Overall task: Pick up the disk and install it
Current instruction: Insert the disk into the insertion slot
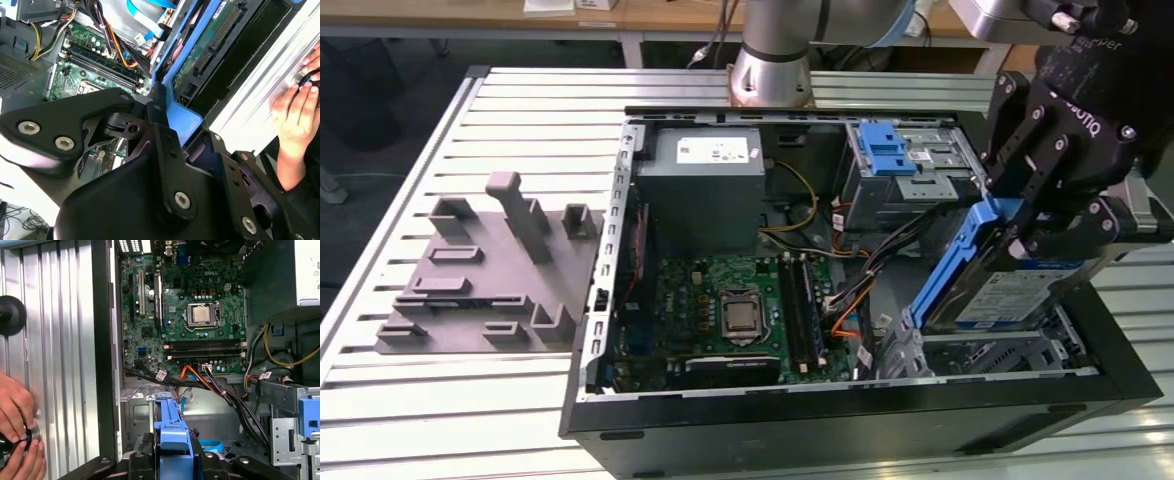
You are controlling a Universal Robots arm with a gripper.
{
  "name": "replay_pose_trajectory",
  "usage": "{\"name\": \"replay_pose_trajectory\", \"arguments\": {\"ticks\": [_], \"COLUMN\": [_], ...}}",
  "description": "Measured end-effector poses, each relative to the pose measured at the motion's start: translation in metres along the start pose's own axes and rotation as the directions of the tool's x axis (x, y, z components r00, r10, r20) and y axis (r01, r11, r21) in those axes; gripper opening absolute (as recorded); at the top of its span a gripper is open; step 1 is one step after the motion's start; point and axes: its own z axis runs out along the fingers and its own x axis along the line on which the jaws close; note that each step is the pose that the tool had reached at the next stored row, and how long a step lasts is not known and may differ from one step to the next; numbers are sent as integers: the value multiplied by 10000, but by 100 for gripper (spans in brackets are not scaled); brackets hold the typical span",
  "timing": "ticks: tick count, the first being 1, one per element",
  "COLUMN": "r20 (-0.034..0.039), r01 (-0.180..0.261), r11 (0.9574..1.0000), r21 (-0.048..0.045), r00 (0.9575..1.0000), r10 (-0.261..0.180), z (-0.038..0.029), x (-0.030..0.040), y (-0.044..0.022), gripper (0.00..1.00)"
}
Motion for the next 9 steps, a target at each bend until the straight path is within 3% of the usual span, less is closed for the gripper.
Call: {"name": "replay_pose_trajectory", "arguments": {"ticks": [9], "r20": [0], "r01": [0], "r11": [10000], "r21": [-36], "r00": [10000], "r10": [0], "z": [58], "x": [-1], "y": [-3], "gripper": [36]}}
